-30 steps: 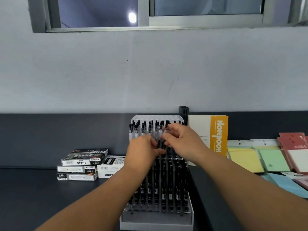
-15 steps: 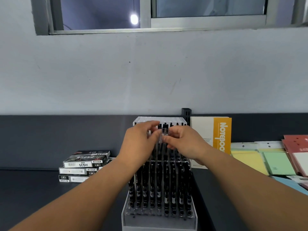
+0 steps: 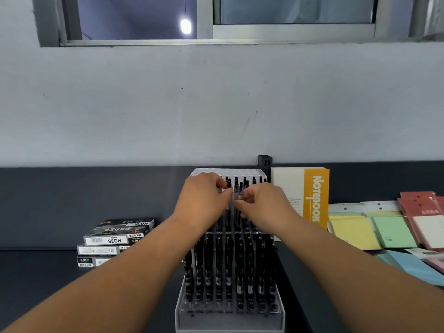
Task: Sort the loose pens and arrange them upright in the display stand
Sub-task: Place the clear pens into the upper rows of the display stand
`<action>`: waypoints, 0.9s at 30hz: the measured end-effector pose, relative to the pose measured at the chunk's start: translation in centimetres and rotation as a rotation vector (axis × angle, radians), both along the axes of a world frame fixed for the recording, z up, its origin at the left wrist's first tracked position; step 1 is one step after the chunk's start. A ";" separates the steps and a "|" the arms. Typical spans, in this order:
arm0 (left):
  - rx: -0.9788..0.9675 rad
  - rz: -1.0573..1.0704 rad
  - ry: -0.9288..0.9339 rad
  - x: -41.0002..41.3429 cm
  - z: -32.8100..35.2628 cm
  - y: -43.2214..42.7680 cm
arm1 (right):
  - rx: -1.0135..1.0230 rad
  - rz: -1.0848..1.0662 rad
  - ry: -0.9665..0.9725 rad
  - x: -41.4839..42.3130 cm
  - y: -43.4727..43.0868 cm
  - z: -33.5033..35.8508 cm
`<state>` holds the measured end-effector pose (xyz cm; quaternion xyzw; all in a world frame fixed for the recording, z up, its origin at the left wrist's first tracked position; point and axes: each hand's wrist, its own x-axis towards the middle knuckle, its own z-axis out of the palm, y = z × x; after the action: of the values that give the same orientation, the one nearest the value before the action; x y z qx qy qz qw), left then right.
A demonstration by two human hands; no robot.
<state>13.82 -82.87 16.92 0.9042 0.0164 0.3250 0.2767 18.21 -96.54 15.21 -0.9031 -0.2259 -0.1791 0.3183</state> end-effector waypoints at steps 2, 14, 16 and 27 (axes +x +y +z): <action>-0.056 -0.016 0.040 0.2 0.4 0.4 | 0.001 -0.010 0.018 -0.2 0.3 -0.2; 0.053 -0.073 0.081 0.5 0.6 0.6 | 0.213 0.029 0.083 0.1 0.0 -1.1; -0.006 -0.108 0.045 0.3 0.5 1.2 | 0.220 0.028 0.083 0.2 -0.1 -1.1; 0.052 -0.042 0.090 0.6 1.0 2.6 | 0.189 -0.030 -0.005 0.1 0.3 -0.9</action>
<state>14.43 -80.28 17.91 0.9249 0.0015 0.2786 0.2587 18.34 -96.20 14.33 -0.8717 -0.1955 -0.2067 0.3990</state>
